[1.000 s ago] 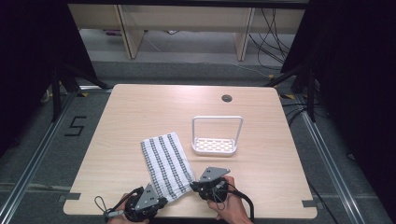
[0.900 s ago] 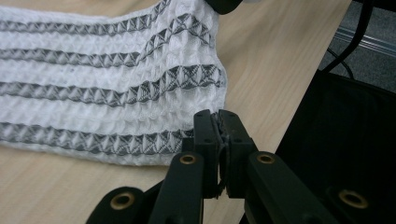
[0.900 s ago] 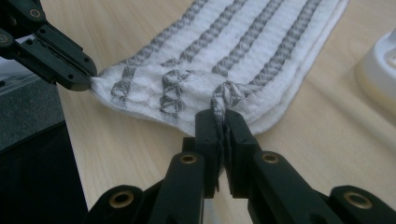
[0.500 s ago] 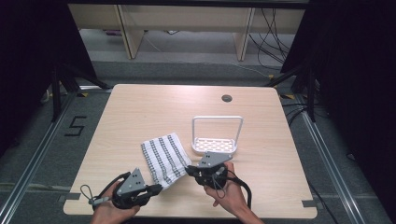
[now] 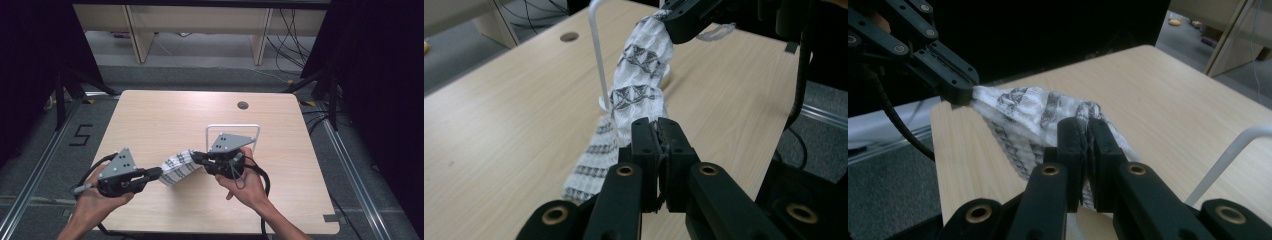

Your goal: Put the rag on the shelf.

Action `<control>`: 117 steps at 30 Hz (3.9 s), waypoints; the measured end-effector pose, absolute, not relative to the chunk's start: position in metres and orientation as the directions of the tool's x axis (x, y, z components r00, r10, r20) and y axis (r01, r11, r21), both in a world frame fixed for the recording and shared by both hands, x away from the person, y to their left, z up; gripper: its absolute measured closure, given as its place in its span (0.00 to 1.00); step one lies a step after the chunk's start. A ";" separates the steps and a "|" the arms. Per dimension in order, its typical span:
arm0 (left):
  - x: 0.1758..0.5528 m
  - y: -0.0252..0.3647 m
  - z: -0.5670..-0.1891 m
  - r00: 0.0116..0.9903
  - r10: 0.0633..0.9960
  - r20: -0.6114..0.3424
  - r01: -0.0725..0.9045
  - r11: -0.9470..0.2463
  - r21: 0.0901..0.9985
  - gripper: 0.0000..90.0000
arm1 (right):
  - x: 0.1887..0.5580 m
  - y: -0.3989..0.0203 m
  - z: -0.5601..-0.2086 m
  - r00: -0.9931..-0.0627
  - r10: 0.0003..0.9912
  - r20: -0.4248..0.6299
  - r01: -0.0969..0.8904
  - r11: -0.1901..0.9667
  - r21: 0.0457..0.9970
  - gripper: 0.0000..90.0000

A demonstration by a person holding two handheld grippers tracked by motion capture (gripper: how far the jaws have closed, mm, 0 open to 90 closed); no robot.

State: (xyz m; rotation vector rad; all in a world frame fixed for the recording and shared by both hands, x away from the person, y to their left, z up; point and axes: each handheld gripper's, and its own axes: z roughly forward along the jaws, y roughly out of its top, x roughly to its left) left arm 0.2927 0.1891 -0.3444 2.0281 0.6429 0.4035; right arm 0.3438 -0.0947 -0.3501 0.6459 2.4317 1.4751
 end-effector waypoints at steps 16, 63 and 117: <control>0.293 0.181 -0.307 0.837 0.547 0.003 0.241 -0.374 0.896 0.96 | 0.327 -0.116 -0.314 -0.887 0.461 0.035 0.213 0.340 0.916 0.96; 0.388 0.076 -0.237 0.868 0.495 0.023 0.182 -0.361 0.915 0.96 | 0.367 -0.202 -0.261 -0.745 0.666 0.027 0.228 0.216 0.949 0.96; 0.531 0.038 -0.292 0.684 0.706 -0.185 0.444 -0.201 0.873 0.96 | 0.501 -0.204 -0.303 -0.585 0.788 0.191 0.476 0.143 0.868 0.94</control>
